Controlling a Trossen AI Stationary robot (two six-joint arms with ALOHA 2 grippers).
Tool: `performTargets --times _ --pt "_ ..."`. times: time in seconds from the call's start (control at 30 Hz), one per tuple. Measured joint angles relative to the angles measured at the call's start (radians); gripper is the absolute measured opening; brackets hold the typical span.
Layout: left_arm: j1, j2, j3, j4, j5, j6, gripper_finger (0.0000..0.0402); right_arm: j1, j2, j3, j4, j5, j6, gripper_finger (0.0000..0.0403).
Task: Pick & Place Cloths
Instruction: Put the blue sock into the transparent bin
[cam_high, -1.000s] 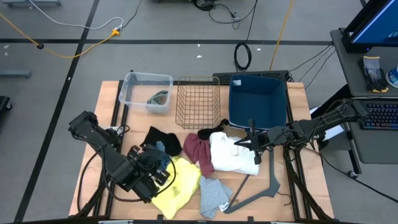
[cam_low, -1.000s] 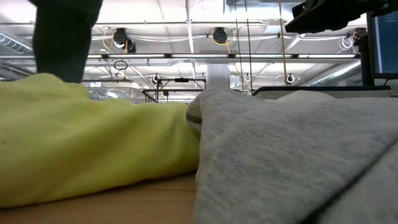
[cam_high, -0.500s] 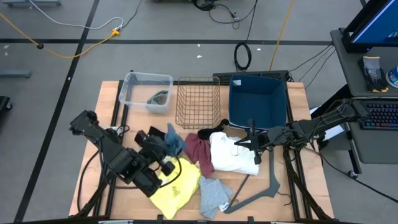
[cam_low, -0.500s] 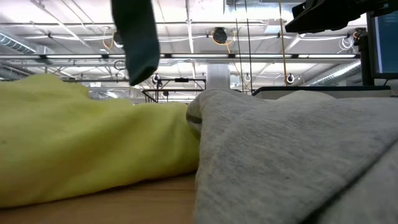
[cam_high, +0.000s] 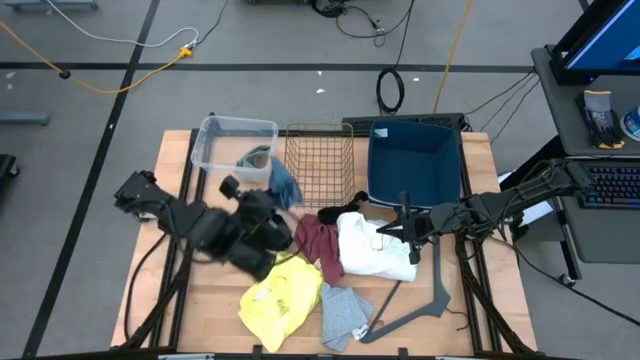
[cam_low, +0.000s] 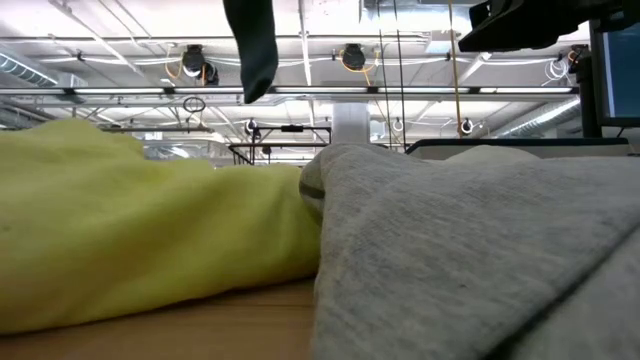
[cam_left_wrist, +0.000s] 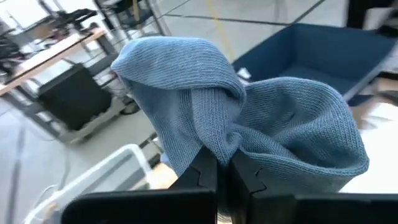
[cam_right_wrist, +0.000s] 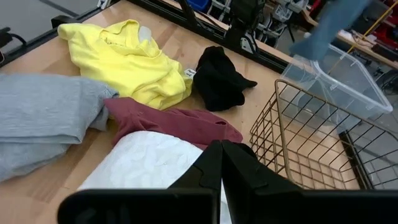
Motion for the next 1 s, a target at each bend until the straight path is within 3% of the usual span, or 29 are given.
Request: performTargets --times 0.7,1.0 --pt "0.461 -0.087 0.0 -0.001 -0.018 0.268 0.0 0.0 0.0 0.0 0.0 0.0 -0.011 0.0" --pt "0.663 -0.103 0.0 0.0 0.065 0.326 0.0 0.0 0.0 0.0 0.0 0.0 -0.011 0.0"
